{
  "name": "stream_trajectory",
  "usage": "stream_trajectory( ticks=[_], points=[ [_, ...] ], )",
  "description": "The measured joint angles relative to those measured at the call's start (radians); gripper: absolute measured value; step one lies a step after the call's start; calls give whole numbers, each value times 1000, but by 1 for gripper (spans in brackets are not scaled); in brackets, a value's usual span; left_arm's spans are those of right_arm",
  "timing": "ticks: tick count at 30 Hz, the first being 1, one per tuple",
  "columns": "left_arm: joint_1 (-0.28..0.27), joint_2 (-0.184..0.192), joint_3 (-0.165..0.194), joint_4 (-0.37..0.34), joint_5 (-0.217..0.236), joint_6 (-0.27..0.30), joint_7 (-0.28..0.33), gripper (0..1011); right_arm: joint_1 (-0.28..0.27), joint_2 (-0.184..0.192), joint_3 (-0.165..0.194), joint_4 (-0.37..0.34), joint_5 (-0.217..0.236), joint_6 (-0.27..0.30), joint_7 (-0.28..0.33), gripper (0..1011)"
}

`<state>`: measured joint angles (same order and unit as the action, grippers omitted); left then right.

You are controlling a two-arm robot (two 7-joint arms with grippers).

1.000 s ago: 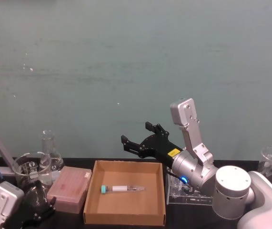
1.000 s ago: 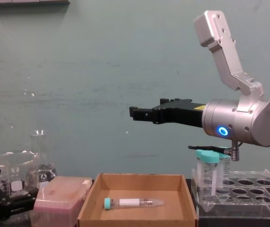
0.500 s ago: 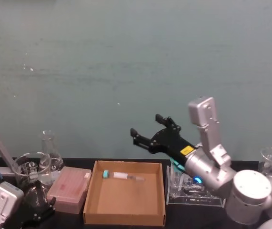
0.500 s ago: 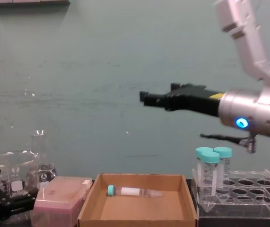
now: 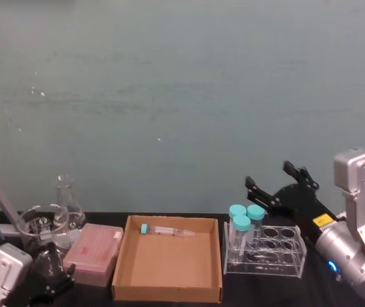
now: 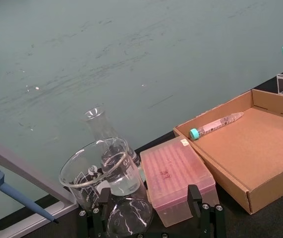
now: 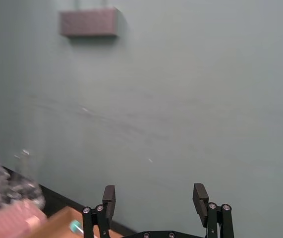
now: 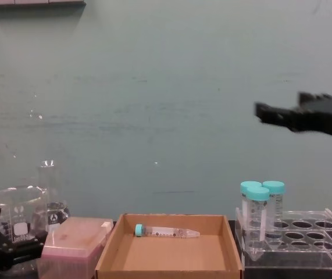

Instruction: Use the right hand to move the test tube from the test tube rack into the box.

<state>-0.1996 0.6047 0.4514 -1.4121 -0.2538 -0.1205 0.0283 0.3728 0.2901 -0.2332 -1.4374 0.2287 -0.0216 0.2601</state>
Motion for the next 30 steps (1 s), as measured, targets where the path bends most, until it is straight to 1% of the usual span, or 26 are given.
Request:
stream_trajectory(
  ticks=[4,9,14,20,25,30],
  points=[
    [0,0,0,0,0,0,0,1000,-43,2,34,-11,-13,44,-43,1002],
    [0,0,0,0,0,0,0,1000,-57,-5,52,4,-25,89,-62,1002],
    [0,0,0,0,0,0,0,1000,-49,-17,53,53,-49,108,-66,1002],
    [0,0,0,0,0,0,0,1000,-37,-30,50,96,-75,113,-65,1002],
    [0,0,0,0,0,0,0,1000,-36,-33,44,107,-94,103,-53,1002],
    [0,0,0,0,0,0,0,1000,-36,-33,43,108,-94,103,-52,1002]
  ],
)
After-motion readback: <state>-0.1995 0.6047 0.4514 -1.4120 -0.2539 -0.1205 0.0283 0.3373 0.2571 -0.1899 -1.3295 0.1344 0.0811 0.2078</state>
